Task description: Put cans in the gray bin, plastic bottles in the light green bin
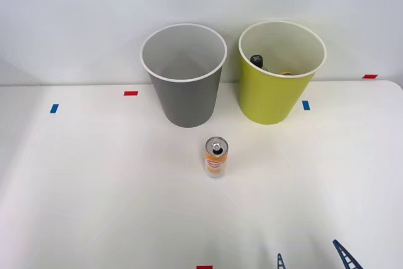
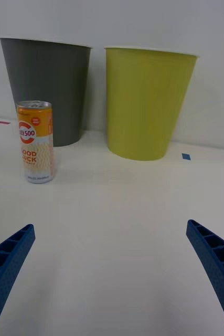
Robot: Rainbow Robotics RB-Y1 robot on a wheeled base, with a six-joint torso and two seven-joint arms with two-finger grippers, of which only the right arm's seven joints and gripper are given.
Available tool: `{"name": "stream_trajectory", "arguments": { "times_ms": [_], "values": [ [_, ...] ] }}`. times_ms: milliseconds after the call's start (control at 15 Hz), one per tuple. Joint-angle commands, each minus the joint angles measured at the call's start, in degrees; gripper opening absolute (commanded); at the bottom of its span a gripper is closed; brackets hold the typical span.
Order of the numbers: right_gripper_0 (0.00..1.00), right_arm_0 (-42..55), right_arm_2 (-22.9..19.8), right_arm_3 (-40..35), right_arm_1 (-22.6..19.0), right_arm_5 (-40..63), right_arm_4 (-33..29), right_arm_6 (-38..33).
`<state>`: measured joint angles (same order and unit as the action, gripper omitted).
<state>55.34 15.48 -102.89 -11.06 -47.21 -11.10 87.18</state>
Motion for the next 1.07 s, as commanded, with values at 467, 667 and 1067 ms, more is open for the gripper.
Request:
{"name": "stream_trajectory", "arguments": {
  "times_ms": [467,667,1067],
  "values": [
    [1.00,0.0,0.0,0.0,0.0,0.0,0.0,0.0],
    [1.00,0.0,0.0,0.0,0.0,0.0,0.0,0.0],
    [1.00,0.0,0.0,0.0,0.0,0.0,0.0,0.0]
  ]
}}
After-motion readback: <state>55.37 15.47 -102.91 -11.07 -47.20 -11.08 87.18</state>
